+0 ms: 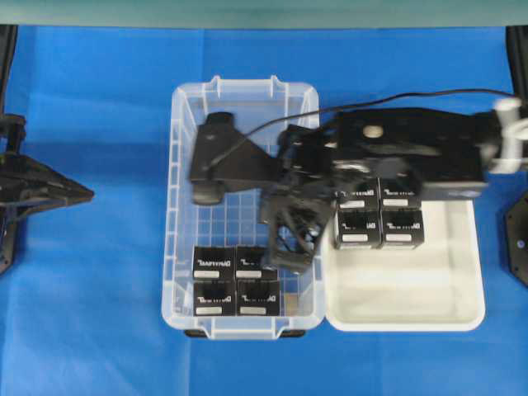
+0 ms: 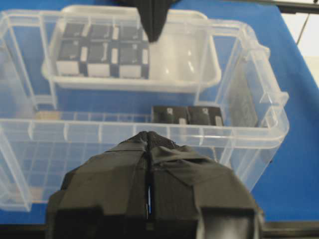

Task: Pick the box from inside the plastic case
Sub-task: 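Lower the right gripper around the upper-right black box in the case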

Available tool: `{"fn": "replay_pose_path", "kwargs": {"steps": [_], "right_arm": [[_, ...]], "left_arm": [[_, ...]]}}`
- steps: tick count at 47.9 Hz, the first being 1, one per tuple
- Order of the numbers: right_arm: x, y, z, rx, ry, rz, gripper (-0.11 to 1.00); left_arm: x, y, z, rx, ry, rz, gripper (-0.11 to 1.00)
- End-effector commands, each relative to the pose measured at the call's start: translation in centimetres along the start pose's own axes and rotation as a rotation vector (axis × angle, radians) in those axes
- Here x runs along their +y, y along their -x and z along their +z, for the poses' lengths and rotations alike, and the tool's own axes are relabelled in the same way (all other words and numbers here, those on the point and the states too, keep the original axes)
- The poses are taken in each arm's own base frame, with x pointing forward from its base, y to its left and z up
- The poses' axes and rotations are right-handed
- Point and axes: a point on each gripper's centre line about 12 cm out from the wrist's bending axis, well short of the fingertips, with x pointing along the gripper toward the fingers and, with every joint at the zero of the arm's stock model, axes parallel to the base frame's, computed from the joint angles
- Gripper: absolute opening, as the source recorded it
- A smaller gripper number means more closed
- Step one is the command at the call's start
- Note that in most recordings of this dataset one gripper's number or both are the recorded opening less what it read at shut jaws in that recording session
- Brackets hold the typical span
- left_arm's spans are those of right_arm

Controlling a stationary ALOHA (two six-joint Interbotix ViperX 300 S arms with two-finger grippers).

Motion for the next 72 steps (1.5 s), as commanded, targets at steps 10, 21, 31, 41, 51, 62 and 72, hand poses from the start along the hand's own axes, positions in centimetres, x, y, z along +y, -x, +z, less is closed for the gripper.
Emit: {"fn": "replay_pose_path", "kwargs": {"steps": [10, 21, 31, 41, 51, 62, 72], "right_arm": [[-0.1, -3.2, 1.3, 0.066, 0.075, 0.01, 0.1], [-0.7, -5.2, 1.5, 0.043, 0.051, 0.031, 0.47], [-1.3, -6.8, 0.2, 0.076, 0.094, 0.034, 0.97], [-1.4, -8.4, -0.2, 0.062, 0.111, 0.033, 0.99], [-0.9, -9.5, -0.3, 0.072, 0.079, 0.08, 1.0], [0.0, -11.0, -0.7, 0.083, 0.101, 0.121, 1.0], [0.2, -12.1, -0.8, 0.083, 0.096, 0.134, 1.0]], "left_arm": [[0.0, 0.3, 1.7, -0.052, -0.004, 0.004, -0.06], [0.0, 0.4, 2.0, -0.059, -0.002, 0.005, -0.06], [0.0, 0.3, 2.0, -0.057, 0.005, 0.0, -0.06], [-0.3, 0.4, 2.2, -0.061, 0.005, -0.014, -0.06], [-0.3, 0.4, 2.2, -0.062, 0.008, -0.014, -0.06], [-0.3, 0.4, 2.2, -0.064, 0.006, -0.014, -0.06], [-0.3, 0.4, 2.4, -0.067, 0.007, -0.013, -0.06]]}}
